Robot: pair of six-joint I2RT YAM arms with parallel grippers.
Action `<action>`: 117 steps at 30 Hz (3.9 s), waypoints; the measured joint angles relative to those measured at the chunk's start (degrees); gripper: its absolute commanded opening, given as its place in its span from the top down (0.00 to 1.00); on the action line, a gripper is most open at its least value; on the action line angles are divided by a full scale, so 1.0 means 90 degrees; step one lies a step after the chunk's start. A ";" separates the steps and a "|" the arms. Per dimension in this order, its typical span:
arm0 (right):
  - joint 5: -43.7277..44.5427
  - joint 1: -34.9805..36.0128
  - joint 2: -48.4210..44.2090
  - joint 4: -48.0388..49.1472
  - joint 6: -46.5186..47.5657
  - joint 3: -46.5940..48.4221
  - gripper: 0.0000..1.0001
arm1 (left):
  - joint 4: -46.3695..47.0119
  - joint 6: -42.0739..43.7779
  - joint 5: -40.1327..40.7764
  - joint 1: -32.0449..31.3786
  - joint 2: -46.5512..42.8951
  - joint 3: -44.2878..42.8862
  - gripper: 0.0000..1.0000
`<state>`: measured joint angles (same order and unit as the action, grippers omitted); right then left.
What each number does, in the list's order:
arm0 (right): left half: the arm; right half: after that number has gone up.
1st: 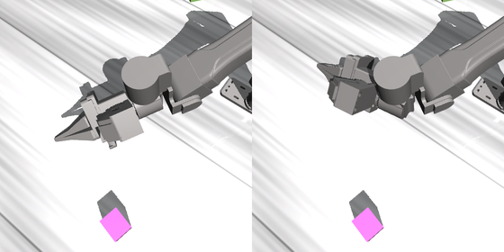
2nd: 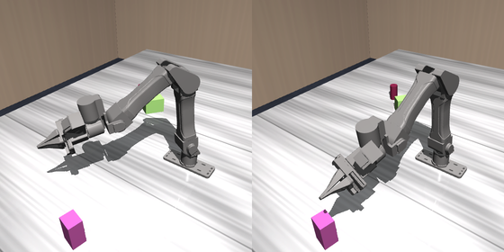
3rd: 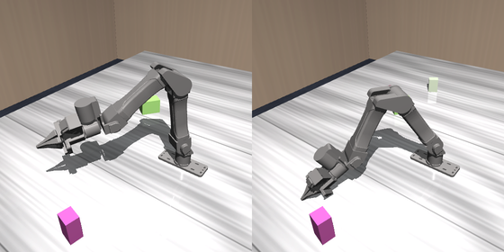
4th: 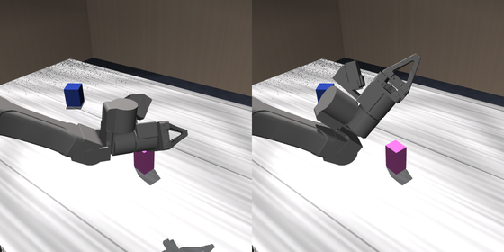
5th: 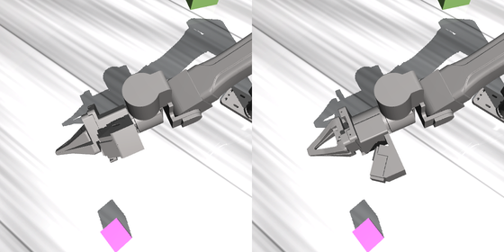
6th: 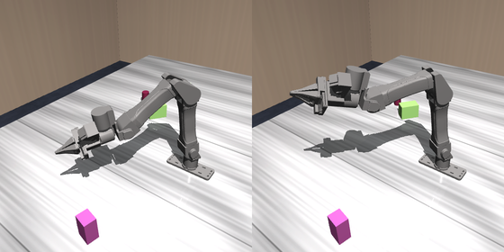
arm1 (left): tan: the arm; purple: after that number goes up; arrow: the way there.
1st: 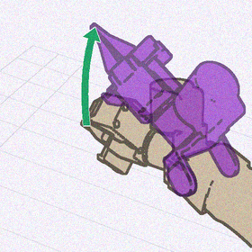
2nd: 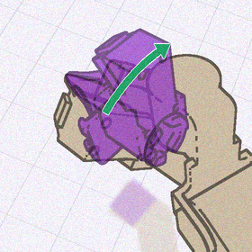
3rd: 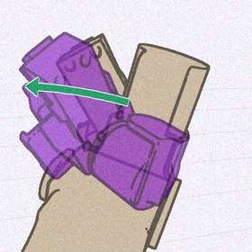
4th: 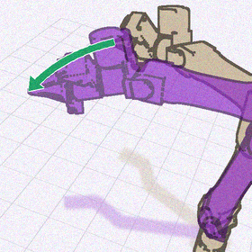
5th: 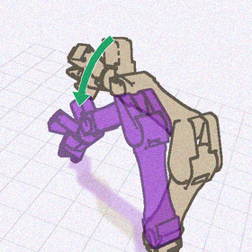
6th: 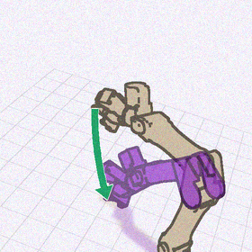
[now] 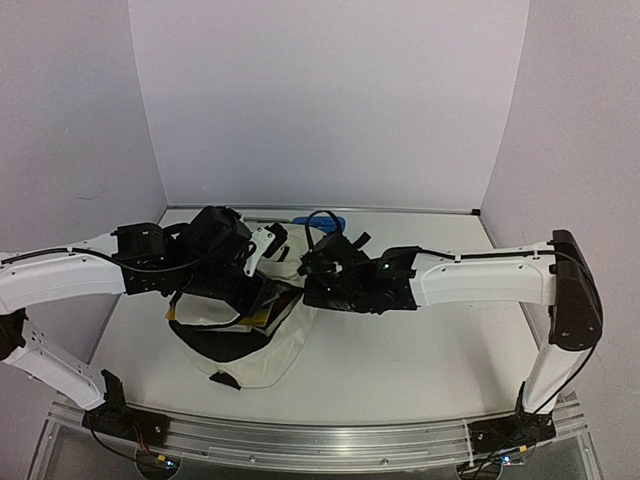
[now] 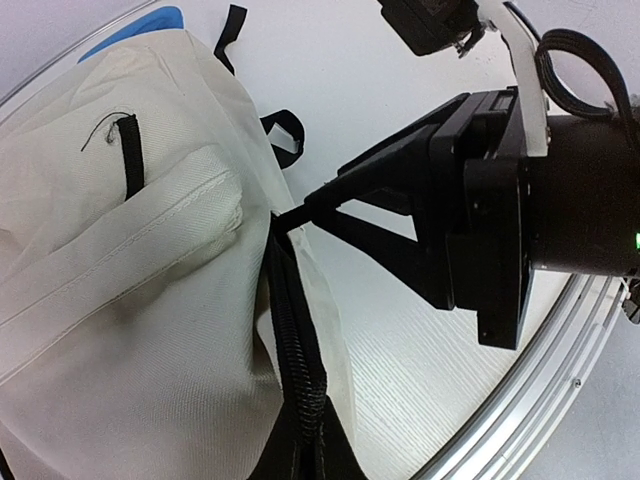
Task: Pack the student bag
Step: Zip the student bag at the center of the board.
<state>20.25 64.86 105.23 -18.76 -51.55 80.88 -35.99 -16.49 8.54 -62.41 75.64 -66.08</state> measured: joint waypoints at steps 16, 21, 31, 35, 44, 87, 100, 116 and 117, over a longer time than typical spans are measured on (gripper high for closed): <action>-0.0928 -0.0248 -0.0525 0.0529 0.0335 -0.0610 0.50 | 0.0010 -0.0022 -0.0170 0.0000 0.0070 0.0000 1.00; -0.1588 -0.0430 -0.0787 0.1139 0.0386 -0.0916 0.54 | 0.0010 -0.0032 -0.0223 0.0000 0.0097 0.0000 1.00; -0.1877 -0.0733 -0.0787 0.1464 0.0209 -0.1241 0.58 | 0.0010 -0.0049 -0.0308 0.0000 0.0177 0.0000 1.00; -0.2004 -0.0750 -0.0748 0.1591 0.0197 -0.1241 0.58 | 0.0007 -0.0051 -0.0328 0.0000 0.0177 0.0000 1.00; -0.2322 -0.0750 -0.0379 0.1836 0.0136 -0.1236 0.60 | 0.0005 -0.0049 -0.0410 0.0000 0.0325 0.0000 1.00; -0.0291 0.0221 0.0512 0.0406 0.0503 0.0148 0.61 | 0.0177 -0.0146 -0.0442 0.0073 0.0097 -0.0024 1.00; 0.0614 0.0226 0.0427 -0.0282 0.0282 0.0267 0.72 | 0.0177 -0.0146 -0.0442 0.0073 0.0114 -0.0024 1.00; -0.0204 0.0017 0.0056 0.0588 0.0449 -0.0384 0.76 | 0.0177 -0.0168 -0.0449 0.0073 0.0143 -0.0032 1.00; -0.0308 -0.0058 0.0015 0.0678 0.0457 -0.0454 0.76 | 0.0177 -0.0168 -0.0449 0.0073 0.0143 -0.0032 1.00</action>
<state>17.47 64.34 105.36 -12.67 -47.44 76.79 -34.39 -18.00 4.49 -61.76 76.93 -66.37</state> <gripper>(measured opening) 0.237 0.028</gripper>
